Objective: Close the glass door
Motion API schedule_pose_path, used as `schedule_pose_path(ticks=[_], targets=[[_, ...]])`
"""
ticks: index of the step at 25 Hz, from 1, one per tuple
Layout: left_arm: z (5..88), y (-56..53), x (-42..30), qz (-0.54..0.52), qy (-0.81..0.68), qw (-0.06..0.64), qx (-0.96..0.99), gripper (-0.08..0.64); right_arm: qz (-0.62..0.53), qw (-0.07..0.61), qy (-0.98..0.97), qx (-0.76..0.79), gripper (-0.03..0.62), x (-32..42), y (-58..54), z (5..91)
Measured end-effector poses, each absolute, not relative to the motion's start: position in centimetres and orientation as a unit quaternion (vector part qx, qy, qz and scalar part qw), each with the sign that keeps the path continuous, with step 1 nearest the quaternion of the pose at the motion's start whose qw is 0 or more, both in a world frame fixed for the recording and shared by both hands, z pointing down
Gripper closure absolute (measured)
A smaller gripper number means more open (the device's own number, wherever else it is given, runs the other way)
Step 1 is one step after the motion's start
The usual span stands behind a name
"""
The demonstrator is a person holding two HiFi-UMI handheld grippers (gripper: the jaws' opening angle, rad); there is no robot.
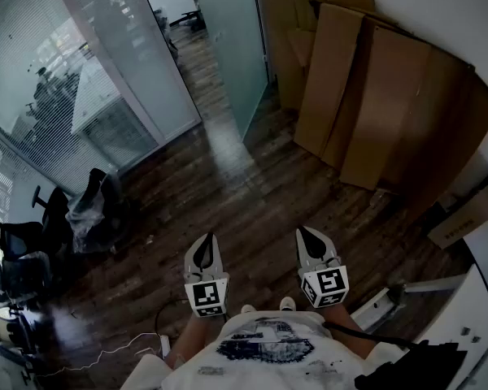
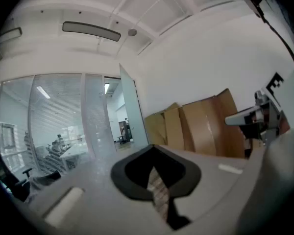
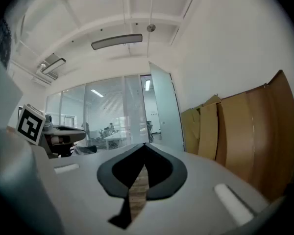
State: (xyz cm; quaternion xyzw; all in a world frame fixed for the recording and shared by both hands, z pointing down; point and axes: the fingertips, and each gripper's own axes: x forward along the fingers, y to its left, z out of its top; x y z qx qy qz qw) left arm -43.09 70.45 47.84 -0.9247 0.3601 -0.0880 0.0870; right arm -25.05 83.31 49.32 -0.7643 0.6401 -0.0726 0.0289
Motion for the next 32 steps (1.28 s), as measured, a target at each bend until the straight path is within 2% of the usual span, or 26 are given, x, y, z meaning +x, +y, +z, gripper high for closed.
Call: schedule_pose_path(ticks=[19, 32], targets=[[47.8, 70.6, -41.5, -0.092, 0.381, 0.083, -0.916, 0.558, -0.059, 0.025, 0.648, -0.759, 0.584, -22.6, 82.6, 49.7], [50.0, 61.5, -37.0, -0.092, 0.367, 0.06, -0.924, 0.557, -0.07, 0.006, 0.648, -0.758, 0.584, -19.8, 74.3, 51.2]])
